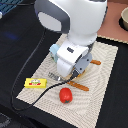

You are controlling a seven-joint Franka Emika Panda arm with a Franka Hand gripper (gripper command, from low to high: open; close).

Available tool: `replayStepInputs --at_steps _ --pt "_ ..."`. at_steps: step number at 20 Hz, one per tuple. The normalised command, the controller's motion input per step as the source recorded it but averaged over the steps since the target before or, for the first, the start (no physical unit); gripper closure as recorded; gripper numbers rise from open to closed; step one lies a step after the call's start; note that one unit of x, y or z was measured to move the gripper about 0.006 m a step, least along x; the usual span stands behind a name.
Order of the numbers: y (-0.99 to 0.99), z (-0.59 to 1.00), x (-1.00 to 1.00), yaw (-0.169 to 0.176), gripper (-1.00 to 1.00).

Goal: Interact with the objects in diverse but meaningful ways.

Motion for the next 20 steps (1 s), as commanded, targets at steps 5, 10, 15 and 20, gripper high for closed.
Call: replayStepInputs --at_steps 5,10,15,20 --pt "0.06 -0.3 -0.18 0.0 1.0" --pt "0.08 -0.28 -0.16 0.0 1.0" --pt "0.17 -0.09 -0.08 0.0 1.0" --pt "0.49 1.0 -0.04 0.005 1.0"
